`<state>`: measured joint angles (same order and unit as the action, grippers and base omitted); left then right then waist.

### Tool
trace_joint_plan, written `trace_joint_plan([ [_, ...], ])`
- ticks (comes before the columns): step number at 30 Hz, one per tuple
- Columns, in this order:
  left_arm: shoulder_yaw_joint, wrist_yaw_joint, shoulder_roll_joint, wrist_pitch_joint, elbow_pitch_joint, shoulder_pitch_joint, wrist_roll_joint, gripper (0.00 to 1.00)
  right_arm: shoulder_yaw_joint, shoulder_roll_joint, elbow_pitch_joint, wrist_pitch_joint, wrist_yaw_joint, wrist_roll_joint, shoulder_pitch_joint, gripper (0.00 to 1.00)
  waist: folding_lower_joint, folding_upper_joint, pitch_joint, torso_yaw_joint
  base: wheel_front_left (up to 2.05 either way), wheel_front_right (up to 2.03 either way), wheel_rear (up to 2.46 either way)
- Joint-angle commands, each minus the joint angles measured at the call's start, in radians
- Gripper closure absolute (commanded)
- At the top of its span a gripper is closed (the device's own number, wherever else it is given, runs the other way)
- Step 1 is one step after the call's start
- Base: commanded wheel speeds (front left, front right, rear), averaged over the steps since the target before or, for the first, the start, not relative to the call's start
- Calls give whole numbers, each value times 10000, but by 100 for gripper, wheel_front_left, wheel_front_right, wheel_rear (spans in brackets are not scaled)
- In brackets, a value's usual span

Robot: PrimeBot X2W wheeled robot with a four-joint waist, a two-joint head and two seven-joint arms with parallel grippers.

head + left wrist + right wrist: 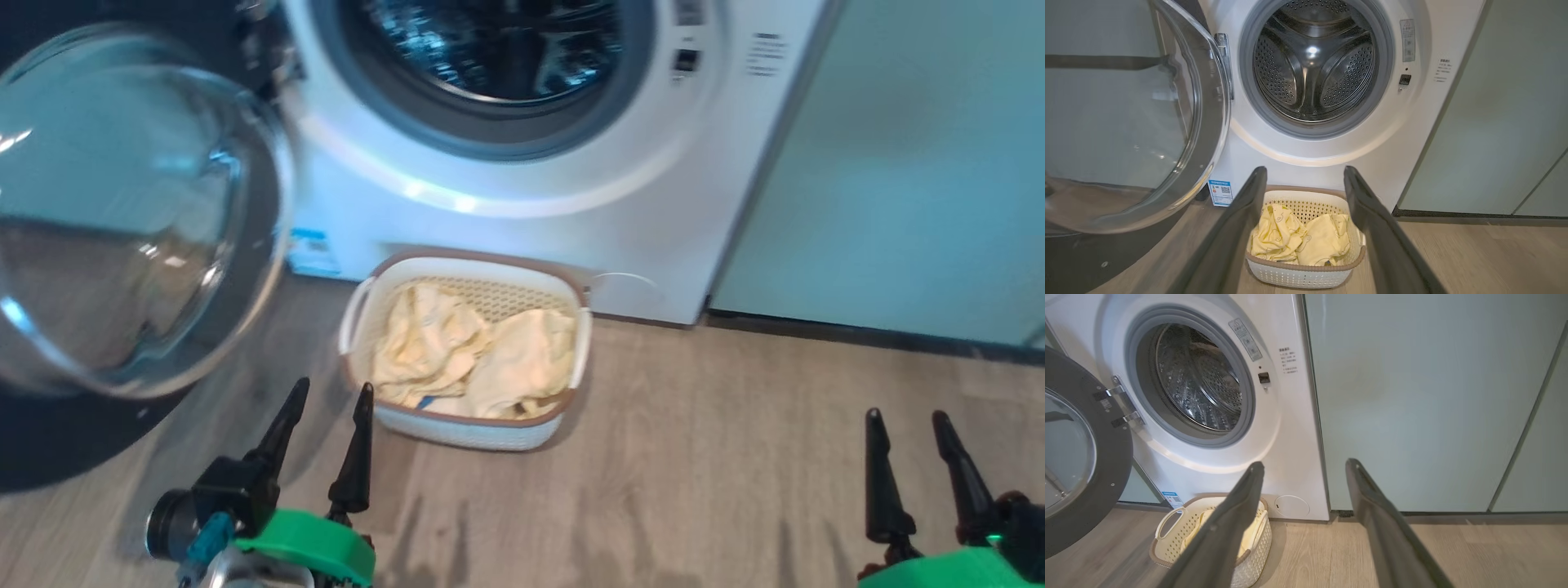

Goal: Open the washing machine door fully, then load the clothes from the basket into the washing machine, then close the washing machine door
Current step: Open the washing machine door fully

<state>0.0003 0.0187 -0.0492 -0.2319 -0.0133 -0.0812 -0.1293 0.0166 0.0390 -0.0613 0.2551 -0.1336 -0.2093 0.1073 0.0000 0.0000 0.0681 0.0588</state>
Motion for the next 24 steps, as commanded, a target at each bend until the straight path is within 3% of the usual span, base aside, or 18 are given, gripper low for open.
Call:
trace_joint_plan([
  [1,346,-89,-43,47,297,154,-23,0,306,113,436,67,29,27,-168,0,0,0,-164,-626,0,0,0],
  [10,430,-320,-123,323,188,6,-82,0,539,113,827,67,29,-50,-27,0,0,0,-234,-1496,0,0,0],
  [24,302,-424,-227,192,215,52,-22,0,388,112,823,67,29,-117,-33,0,0,0,-147,-1436,0,0,0],
])
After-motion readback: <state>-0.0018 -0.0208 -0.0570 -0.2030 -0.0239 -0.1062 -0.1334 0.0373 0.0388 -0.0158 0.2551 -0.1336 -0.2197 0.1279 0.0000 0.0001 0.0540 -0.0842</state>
